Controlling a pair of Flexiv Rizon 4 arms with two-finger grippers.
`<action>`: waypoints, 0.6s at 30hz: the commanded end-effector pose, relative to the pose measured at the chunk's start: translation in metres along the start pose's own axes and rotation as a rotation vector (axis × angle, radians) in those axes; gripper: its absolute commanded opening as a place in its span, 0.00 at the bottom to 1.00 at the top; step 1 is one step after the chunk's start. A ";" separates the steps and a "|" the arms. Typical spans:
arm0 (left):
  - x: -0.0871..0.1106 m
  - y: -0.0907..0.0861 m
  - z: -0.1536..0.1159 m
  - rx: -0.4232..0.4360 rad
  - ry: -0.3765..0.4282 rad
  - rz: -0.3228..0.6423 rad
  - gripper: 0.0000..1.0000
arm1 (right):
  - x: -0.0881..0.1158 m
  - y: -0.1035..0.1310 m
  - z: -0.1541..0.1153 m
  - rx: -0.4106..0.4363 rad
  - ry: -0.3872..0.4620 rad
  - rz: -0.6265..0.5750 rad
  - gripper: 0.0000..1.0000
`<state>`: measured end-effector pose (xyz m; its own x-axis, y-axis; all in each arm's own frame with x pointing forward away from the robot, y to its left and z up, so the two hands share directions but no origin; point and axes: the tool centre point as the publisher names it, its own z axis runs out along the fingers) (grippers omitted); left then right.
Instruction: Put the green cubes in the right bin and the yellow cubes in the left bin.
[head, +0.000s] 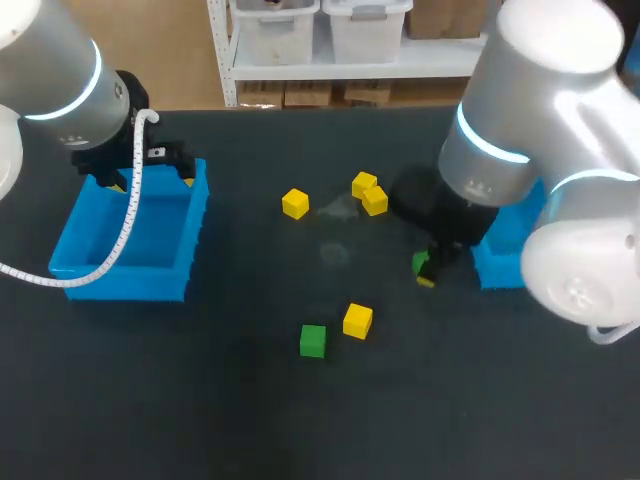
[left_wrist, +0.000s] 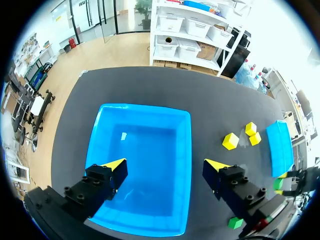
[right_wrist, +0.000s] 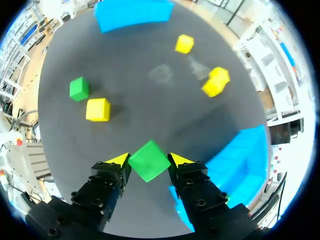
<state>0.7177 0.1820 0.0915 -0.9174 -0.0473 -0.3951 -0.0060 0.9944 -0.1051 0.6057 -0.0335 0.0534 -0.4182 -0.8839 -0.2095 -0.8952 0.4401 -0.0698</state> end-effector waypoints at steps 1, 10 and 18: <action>0.000 -0.001 0.000 -0.003 -0.001 -0.002 1.00 | 0.013 -0.014 -0.037 0.111 -0.069 0.036 0.00; 0.000 -0.001 0.000 -0.003 -0.001 -0.002 1.00 | 0.038 -0.071 -0.069 0.268 -0.109 0.214 0.00; 0.000 -0.001 0.000 -0.003 -0.001 -0.002 1.00 | 0.065 -0.117 -0.054 0.334 -0.093 0.387 0.00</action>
<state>0.7177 0.1820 0.0915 -0.9174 -0.0473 -0.3950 -0.0060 0.9944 -0.1052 0.6673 -0.1477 0.1122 -0.6902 -0.6503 -0.3172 -0.6186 0.7578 -0.2076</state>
